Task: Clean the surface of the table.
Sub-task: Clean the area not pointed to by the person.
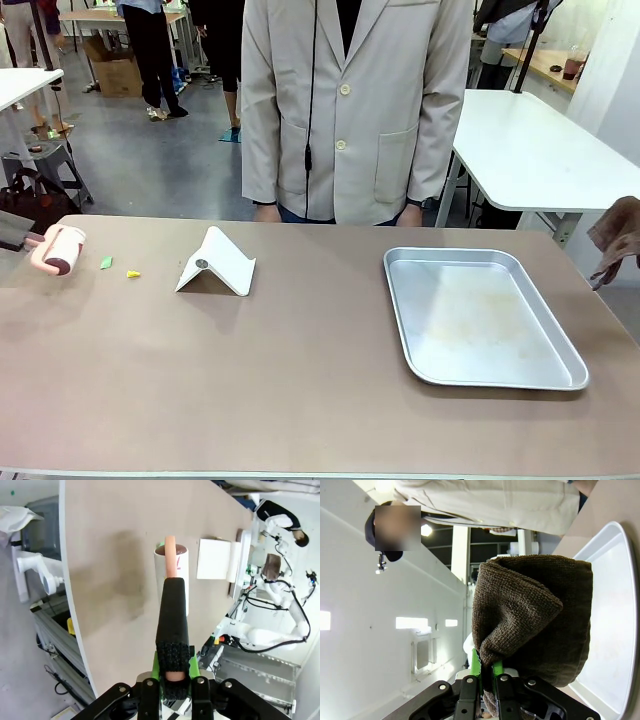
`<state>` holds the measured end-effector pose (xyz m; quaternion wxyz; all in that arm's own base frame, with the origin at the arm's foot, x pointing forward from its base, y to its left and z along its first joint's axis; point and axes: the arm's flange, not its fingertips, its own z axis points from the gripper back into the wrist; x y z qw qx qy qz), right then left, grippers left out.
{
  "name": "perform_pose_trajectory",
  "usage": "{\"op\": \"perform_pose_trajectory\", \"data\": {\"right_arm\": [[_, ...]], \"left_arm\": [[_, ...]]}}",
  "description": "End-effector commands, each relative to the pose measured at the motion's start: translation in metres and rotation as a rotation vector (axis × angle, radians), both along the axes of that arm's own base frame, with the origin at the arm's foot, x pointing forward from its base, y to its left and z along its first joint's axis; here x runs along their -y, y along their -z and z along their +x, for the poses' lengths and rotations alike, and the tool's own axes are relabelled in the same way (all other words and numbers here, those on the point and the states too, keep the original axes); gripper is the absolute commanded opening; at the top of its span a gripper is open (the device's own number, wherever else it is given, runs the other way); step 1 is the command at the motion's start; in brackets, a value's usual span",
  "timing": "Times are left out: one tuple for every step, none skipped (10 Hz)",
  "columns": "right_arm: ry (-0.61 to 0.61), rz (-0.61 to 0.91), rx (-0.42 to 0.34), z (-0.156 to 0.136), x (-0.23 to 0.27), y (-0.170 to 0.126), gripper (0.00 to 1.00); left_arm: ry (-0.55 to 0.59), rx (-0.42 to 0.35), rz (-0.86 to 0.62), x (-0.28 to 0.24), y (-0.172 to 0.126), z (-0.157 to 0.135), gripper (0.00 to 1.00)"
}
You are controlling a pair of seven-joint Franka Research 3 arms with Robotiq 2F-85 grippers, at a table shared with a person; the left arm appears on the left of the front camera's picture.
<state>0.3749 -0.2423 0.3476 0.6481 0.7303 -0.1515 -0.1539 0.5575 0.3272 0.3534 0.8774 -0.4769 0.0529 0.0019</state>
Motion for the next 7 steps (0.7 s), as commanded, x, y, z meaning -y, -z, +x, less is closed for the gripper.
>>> {"op": "perform_pose_trajectory", "data": {"right_arm": [[0.002,-0.003,0.006,-0.001,0.000,-0.003,0.10],[0.002,-0.003,0.006,-0.001,0.000,-0.003,0.10],[0.002,-0.003,0.006,-0.001,0.000,-0.003,0.10],[0.002,-0.003,0.006,-0.001,0.000,-0.003,0.10],[0.002,-0.003,0.006,-0.001,0.000,-0.003,0.10],[0.002,-0.003,0.006,-0.001,0.000,-0.003,0.10],[0.002,-0.003,0.006,-0.001,0.000,-0.003,0.10]], "left_arm": [[-0.043,-0.002,0.028,0.005,-0.001,0.018,0.22],[-0.053,-0.009,0.039,0.009,0.003,0.020,0.22],[-0.051,-0.015,0.046,0.013,0.005,0.021,0.22],[-0.051,-0.018,0.046,0.014,0.007,0.023,0.22],[-0.055,-0.028,0.047,0.015,0.010,0.023,0.22],[-0.044,-0.050,0.050,0.016,0.013,0.024,0.22],[-0.045,-0.055,0.061,0.019,0.016,0.026,0.22]]}}
